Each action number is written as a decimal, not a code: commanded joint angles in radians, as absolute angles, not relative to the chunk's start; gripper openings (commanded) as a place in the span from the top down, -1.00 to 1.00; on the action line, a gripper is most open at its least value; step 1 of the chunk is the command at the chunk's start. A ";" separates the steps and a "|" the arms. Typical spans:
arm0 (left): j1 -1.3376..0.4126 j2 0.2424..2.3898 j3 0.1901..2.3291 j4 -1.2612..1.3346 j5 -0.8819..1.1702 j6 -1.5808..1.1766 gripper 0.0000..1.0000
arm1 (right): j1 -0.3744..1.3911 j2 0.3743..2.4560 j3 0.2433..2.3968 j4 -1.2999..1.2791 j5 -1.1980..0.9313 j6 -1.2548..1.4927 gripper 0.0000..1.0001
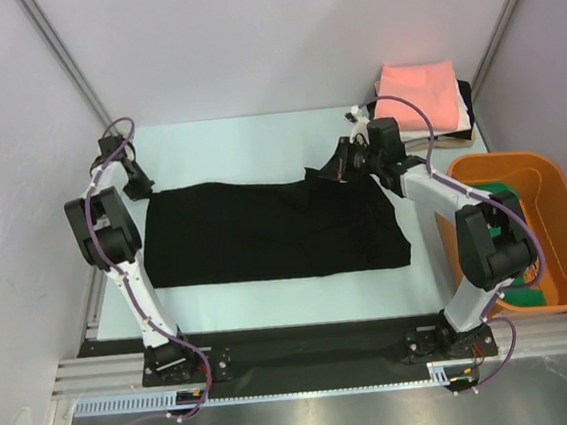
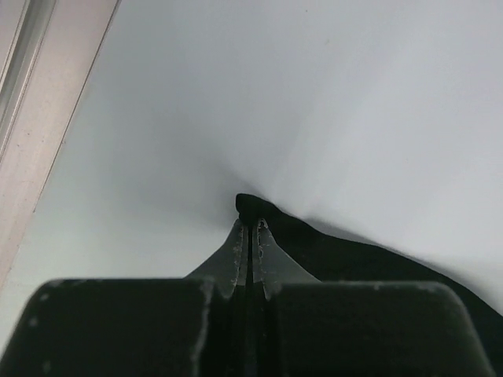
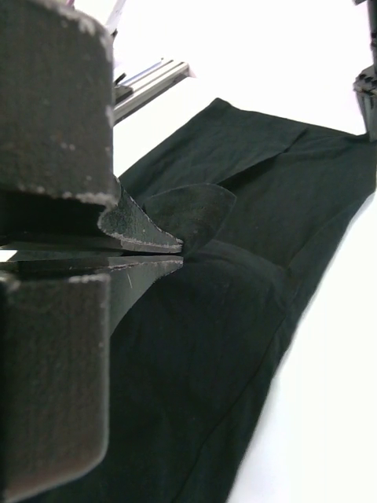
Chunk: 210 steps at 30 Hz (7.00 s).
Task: Fold and stack the t-shirts
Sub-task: Fold the tshirt
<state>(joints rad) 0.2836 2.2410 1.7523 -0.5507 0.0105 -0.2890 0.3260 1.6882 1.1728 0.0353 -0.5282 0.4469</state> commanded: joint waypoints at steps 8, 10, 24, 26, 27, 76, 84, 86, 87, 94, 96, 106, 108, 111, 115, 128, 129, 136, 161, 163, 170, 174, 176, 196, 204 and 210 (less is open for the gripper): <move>0.278 2.019 1.574 -0.511 0.038 -0.336 0.99 | 0.319 1.415 0.979 0.054 -0.391 0.374 1.00; 0.279 1.991 1.537 -0.503 0.037 -0.344 0.99 | 0.313 1.359 0.922 0.055 -0.371 0.376 1.00; 0.279 1.850 1.419 -0.491 -0.067 -0.333 0.99 | 0.264 1.187 0.723 0.032 -0.273 0.405 1.00; 0.279 1.821 1.408 -0.489 -0.084 -0.327 0.99 | 0.262 1.174 0.709 0.031 -0.272 0.408 1.00; 0.279 1.810 1.398 -0.488 -0.089 -0.327 0.99 | 0.265 1.158 0.697 0.026 -0.272 0.410 1.00; 0.017 1.609 0.933 -0.437 -0.143 -0.601 -0.77 | 0.465 1.403 0.594 -0.011 0.032 0.756 -0.25; 0.011 1.623 0.802 -0.341 -0.046 -0.583 0.55 | 0.436 1.646 0.716 0.092 -0.018 0.695 1.00; 0.011 1.617 0.787 -0.337 -0.032 -0.583 0.97 | 0.427 1.716 0.817 0.062 -0.020 0.672 1.00; 0.011 1.612 0.778 -0.337 -0.011 -0.591 0.99 | 0.420 1.739 0.856 0.046 -0.017 0.657 1.00; 0.008 1.471 0.661 -0.327 0.115 -0.647 0.99 | 0.391 2.032 1.355 -0.133 -0.034 0.497 1.00; 0.008 1.425 0.605 -0.307 0.175 -0.676 0.99 | 0.388 2.156 1.545 -0.146 -0.076 0.434 1.00; -0.248 1.166 0.348 -0.189 0.365 -0.984 0.99 | 0.371 2.665 2.271 -0.259 -0.216 0.307 1.00; -0.334 1.134 0.345 -0.173 0.357 -1.079 0.99 | 0.367 2.724 2.418 -0.261 -0.280 0.307 1.00; -0.475 1.140 0.357 -0.149 0.354 -1.191 0.99 | 0.368 2.793 2.526 -0.230 -0.267 0.321 1.00; -0.651 1.175 0.406 -0.139 0.316 -1.279 0.81 | 0.368 2.796 2.513 -0.100 -0.244 0.321 1.00; -0.976 1.014 0.567 -0.310 0.247 -1.491 -0.73 | 0.379 2.832 2.559 0.067 -0.120 0.256 1.00; -0.977 0.990 0.572 -0.327 0.232 -1.486 -0.74 | 0.382 2.830 2.557 0.099 -0.135 0.233 0.94; -0.812 0.920 0.765 -0.535 0.009 -1.114 -0.99 | 0.405 2.694 2.508 0.080 -0.179 0.203 -0.80; -0.373 1.836 1.244 -0.270 0.017 -0.615 -0.63 | 0.960 1.220 0.796 -0.103 0.136 0.670 -0.80; -0.367 1.897 1.287 -0.275 0.009 -0.612 -0.58 | 1.061 1.229 0.784 -0.130 0.193 0.707 -0.79; -0.353 2.048 1.388 -0.281 0.031 -0.607 0.12 | 1.192 1.310 0.694 -0.134 0.275 0.810 -0.74; -0.345 2.072 1.417 -0.287 0.025 -0.598 0.70 | 1.201 1.330 0.634 -0.143 0.314 0.853 -0.65; -0.325 2.077 1.465 -0.348 -0.030 -0.581 0.99 | 1.200 1.336 0.604 -0.152 0.333 0.867 -0.51; -0.245 2.077 1.417 -0.324 -0.006 -0.560 0.99 | 1.227 1.459 0.463 0.247 0.276 0.946 0.09; -0.258 2.053 1.397 -0.316 0.034 -0.545 0.99 | 1.209 1.355 0.425 0.155 0.327 0.956 1.00; -0.311 1.967 1.382 -0.403 -0.057 -0.482 0.99 | 1.340 1.059 0.385 -0.280 0.414 1.052 1.00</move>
<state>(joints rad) -0.2749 2.0472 1.4090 -0.3584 -0.0143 -0.5396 1.2758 1.1774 0.4057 -0.0185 0.3393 0.9855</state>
